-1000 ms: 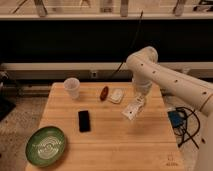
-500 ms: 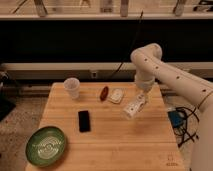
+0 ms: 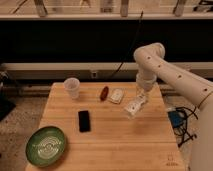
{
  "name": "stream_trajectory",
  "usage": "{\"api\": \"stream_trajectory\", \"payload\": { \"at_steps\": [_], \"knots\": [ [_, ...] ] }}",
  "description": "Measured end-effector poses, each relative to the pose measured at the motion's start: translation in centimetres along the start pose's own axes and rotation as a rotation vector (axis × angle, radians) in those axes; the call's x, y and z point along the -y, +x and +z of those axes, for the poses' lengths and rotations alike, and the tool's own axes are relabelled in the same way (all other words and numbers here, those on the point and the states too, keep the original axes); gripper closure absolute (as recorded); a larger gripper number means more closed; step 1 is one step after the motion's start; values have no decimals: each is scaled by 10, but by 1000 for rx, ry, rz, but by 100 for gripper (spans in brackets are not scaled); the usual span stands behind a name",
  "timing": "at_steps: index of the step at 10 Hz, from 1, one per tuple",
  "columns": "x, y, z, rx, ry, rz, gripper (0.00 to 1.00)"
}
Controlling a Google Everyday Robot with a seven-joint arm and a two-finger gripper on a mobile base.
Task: Stand the bottle upright
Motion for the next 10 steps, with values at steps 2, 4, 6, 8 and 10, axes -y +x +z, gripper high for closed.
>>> {"api": "stream_trajectory", "payload": {
  "at_steps": [2, 4, 6, 8, 10],
  "knots": [
    [-2, 3, 1, 6, 3, -6, 100],
    [-4, 5, 3, 15, 8, -11, 100],
    [-5, 8, 6, 23, 11, -15, 100],
    [-7, 10, 8, 29, 13, -16, 100],
    [-9, 13, 10, 36, 17, -21, 100]
  ]
}}
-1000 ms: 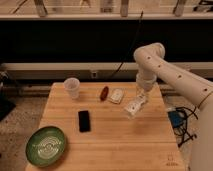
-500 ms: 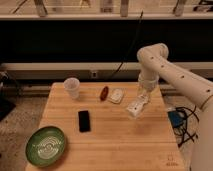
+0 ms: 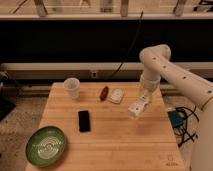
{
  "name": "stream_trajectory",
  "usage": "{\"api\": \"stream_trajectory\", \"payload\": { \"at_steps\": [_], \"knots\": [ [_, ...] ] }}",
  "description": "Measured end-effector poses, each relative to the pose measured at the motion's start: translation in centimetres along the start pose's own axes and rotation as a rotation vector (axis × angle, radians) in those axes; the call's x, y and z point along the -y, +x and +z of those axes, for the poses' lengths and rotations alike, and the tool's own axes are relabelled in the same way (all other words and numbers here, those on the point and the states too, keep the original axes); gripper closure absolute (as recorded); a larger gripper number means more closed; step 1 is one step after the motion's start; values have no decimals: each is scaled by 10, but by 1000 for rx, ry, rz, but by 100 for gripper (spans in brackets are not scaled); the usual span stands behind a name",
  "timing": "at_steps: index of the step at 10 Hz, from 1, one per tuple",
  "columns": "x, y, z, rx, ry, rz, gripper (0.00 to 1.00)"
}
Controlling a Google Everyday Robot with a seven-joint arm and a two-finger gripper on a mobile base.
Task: Stand the bottle upright
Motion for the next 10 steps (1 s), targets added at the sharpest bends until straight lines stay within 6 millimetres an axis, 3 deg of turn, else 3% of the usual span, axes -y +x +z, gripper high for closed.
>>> {"api": "stream_trajectory", "payload": {
  "at_steps": [10],
  "knots": [
    [-8, 12, 11, 44, 30, -19, 100]
  ]
}}
